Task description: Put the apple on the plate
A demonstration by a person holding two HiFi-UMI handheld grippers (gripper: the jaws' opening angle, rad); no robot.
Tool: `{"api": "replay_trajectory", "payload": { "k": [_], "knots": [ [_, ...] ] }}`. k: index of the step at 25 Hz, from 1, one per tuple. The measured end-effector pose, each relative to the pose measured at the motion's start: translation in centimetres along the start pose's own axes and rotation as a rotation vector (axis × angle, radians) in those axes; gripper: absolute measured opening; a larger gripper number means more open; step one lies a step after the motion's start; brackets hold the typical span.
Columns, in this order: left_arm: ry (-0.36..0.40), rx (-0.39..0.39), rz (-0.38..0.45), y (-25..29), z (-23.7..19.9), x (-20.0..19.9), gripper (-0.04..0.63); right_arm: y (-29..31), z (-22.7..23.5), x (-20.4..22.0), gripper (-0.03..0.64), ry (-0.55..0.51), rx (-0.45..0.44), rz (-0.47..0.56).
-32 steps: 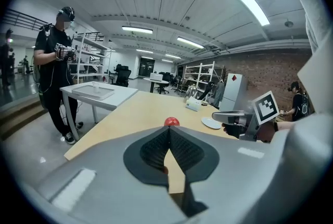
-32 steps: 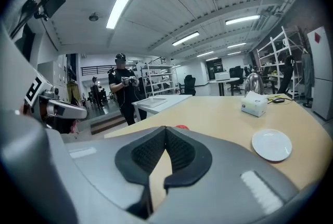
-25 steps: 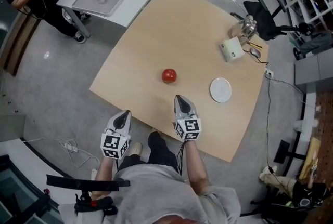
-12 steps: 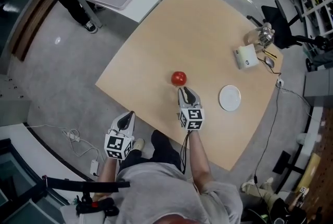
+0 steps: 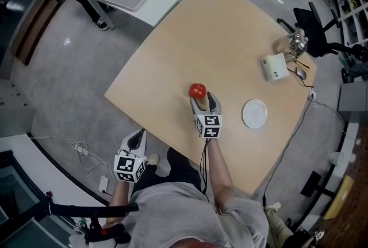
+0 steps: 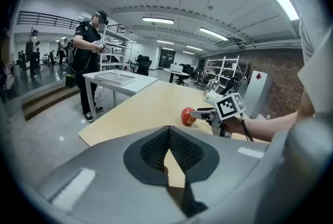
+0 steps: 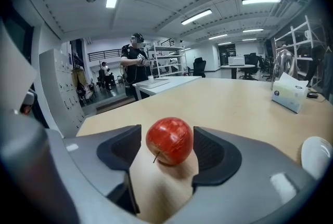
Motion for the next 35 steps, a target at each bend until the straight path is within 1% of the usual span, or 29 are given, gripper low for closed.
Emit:
{"api": "replay_trajectory", "payload": {
  "k": [2, 7, 14, 17, 22, 29, 35],
  "knots": [
    [-0.006, -0.012, -0.006, 0.1, -0.2, 0.2, 0.02, 0.8, 0.2, 0.2, 0.339, -0.003, 0.001, -0.009],
    [-0.018, -0.041, -0.012, 0.2, -0.4, 0.3, 0.02, 2.2, 0.5, 0.5, 0.387, -0.015, 0.012, -0.025],
    [-0.025, -0.057, -0.017, 0.2, -0.6, 0.5, 0.02, 3.4, 0.5, 0.6, 0.391, -0.023, 0.001, -0.036],
    [-0.025, -0.059, -0.017, 0.2, -0.7, 0.6, 0.02, 3.4, 0.4, 0.7, 0.38, -0.027, 0.003, -0.031],
    [-0.02, -0.056, -0.013, 0.2, -0.9, 0.4, 0.019, 3.3, 0.3, 0.5, 0.377, -0.011, -0.002, -0.032],
    [0.007, -0.028, 0.004, 0.4, -0.6, -0.5, 0.02, 1.5, 0.5, 0.0, 0.376, 0.007, -0.005, -0.008],
    [0.04, 0.017, 0.021, 1.1, 0.6, -1.7, 0.02, -1.2, 1.5, -0.6, 0.376, 0.027, 0.022, 0.022]
  ]
}}
Point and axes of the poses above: the fingertips, and each gripper's own axes: y forward along the fingers, z to its right, x out of its underside, the point moved 7 cm from there along -y, backward along the fingers, and after that the axes turned 10 degrees about y, right-handed, at the moved point
